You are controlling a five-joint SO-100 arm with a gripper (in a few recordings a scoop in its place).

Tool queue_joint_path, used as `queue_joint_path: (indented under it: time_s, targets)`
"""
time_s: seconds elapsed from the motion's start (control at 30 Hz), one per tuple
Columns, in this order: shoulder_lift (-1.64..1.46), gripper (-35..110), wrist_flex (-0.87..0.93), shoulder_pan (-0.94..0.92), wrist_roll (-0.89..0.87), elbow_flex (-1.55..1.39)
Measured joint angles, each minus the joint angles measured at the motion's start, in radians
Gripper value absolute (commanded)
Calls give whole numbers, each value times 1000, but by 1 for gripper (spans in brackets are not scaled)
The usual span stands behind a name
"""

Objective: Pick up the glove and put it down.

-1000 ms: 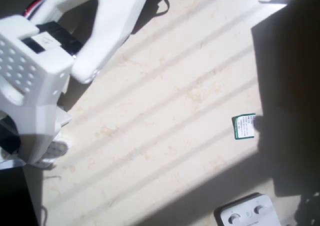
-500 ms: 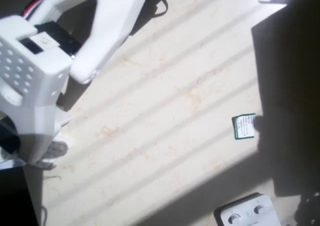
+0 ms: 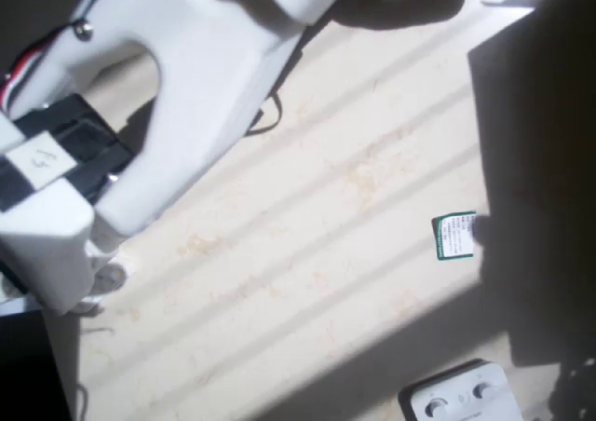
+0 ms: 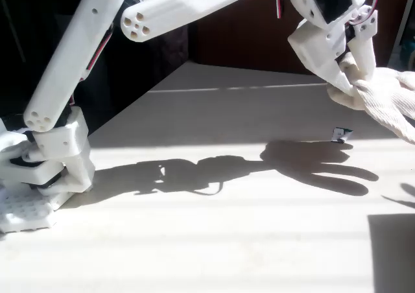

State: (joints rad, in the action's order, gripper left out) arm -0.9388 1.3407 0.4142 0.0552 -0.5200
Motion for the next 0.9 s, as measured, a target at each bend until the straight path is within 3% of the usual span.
queue_joint_path:
  time_s: [0.5,0.9]
  targets:
    - [-104,0,92,-385,137,0]
    - [-75,0,130,-680,147,0]
